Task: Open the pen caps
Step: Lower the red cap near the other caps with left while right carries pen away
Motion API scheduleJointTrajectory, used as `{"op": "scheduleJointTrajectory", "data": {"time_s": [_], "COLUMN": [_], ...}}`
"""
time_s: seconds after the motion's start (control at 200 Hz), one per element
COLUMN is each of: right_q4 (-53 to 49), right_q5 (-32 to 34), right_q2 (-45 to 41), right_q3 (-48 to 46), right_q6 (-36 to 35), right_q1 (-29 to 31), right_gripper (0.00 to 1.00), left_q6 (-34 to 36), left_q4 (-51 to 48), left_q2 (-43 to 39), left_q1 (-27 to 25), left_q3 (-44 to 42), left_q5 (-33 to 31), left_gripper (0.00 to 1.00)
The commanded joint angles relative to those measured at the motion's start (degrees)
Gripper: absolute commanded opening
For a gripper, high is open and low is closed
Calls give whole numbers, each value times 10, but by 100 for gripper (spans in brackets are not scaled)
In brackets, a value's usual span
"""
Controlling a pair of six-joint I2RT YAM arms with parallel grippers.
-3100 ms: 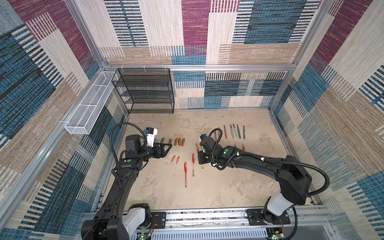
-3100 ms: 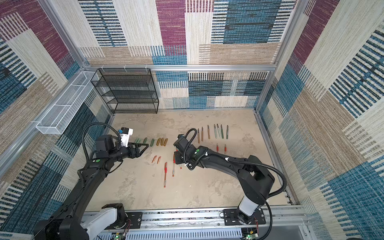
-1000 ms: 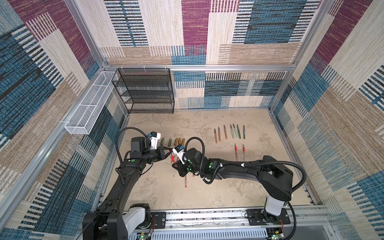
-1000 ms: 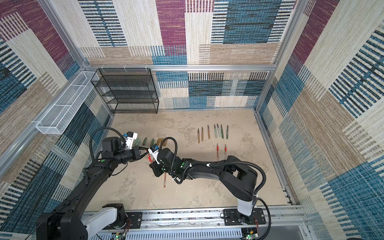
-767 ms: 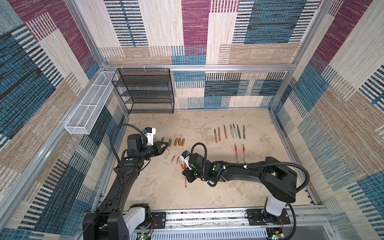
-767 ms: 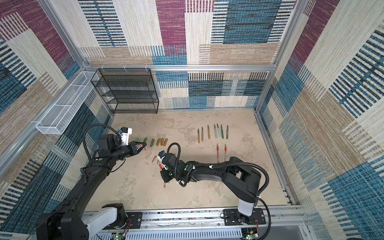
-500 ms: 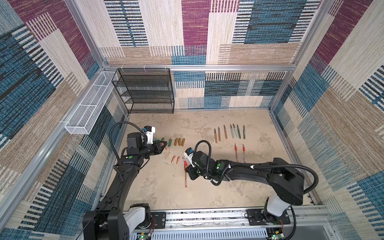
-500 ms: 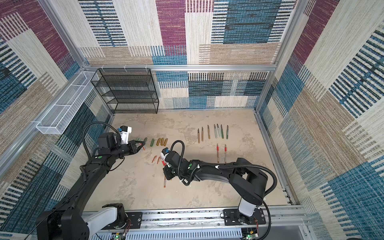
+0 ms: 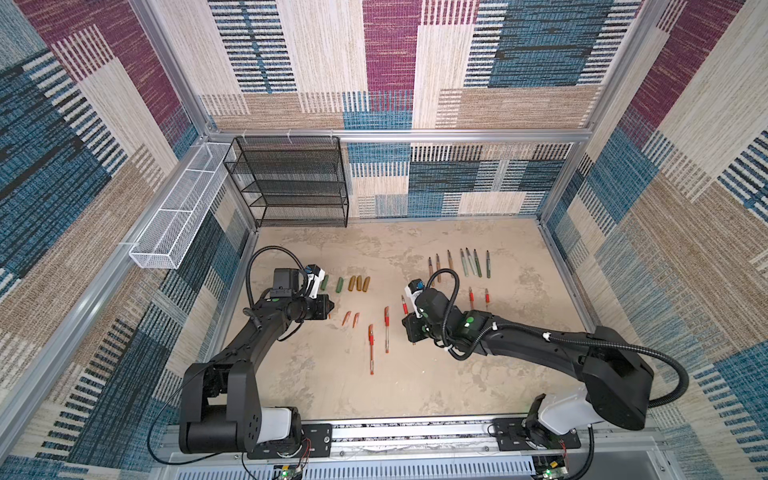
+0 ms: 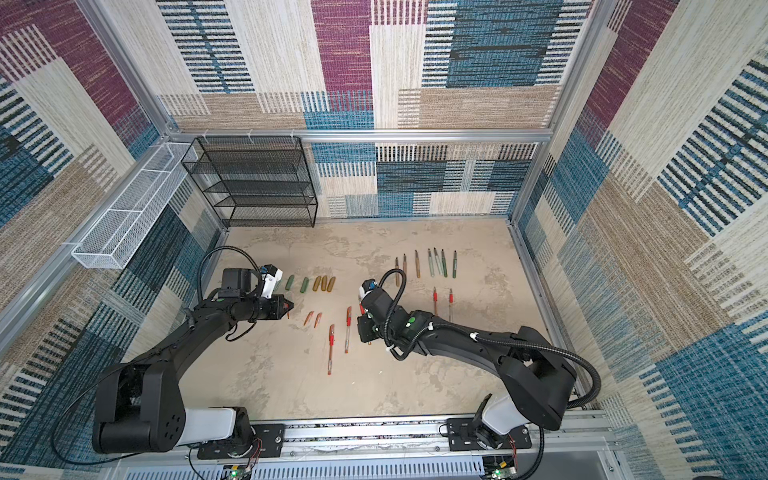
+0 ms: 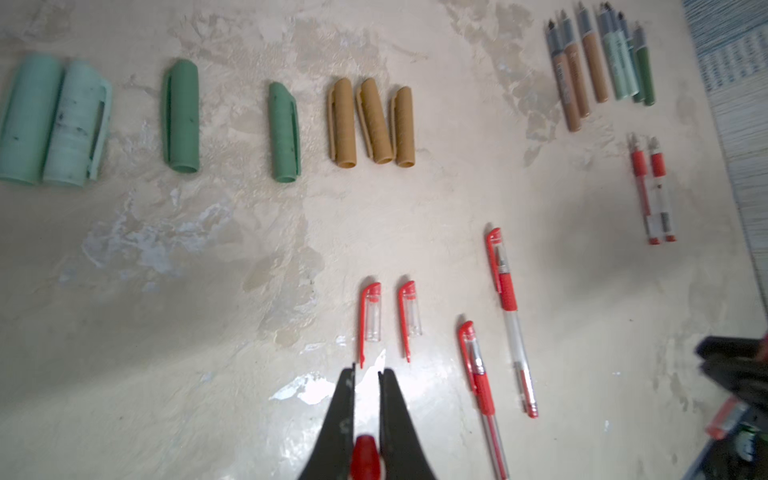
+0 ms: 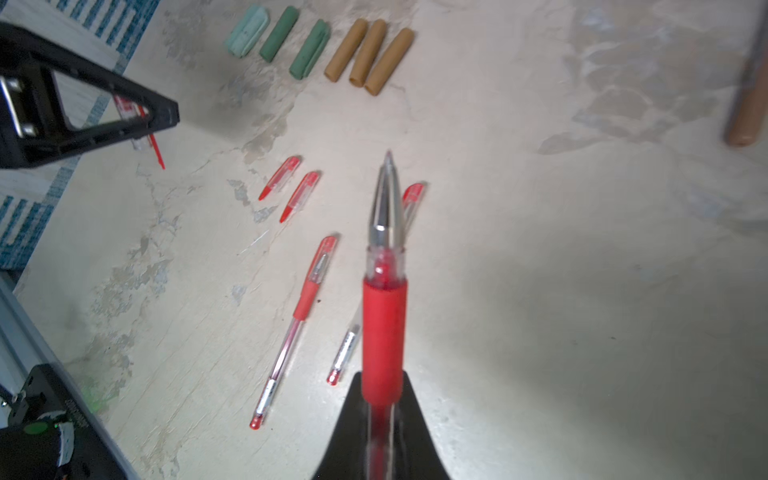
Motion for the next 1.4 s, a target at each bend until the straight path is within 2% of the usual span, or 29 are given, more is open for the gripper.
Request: {"op": "scheduleJointTrajectory", "data": {"time_s": [0.0,0.25,0.451,0.711,1.057,1.392], "right_q4": [-10,-22,-21,-31,-40,-62], "right_q5": [14,25,10,3,-17,-32], "right_q2": [-26,-80,-114,-115,-70,9], "right_q3": [-23,-77,-111,-114,-91,-35], "right_q6": [23,28,32,18,-2,-38], "right_q1": [-18,-42,-70,-100,-155,-228], "right_gripper": [0,0,0,0,0,0], "left_q6": [38,26,27,23,5,3], "left_q4": [-13,-33,-39,-43,-45,-8], "left_q2": [28,92,123,122,34,-123], "left_q1": [-7,-12,-13,-14,-14,5], "left_q3": [14,36,39,37,27,-20], "left_q5": [-35,-56,-76,-86,-75,-48], "left_gripper": [0,0,3,18,44,53]}}
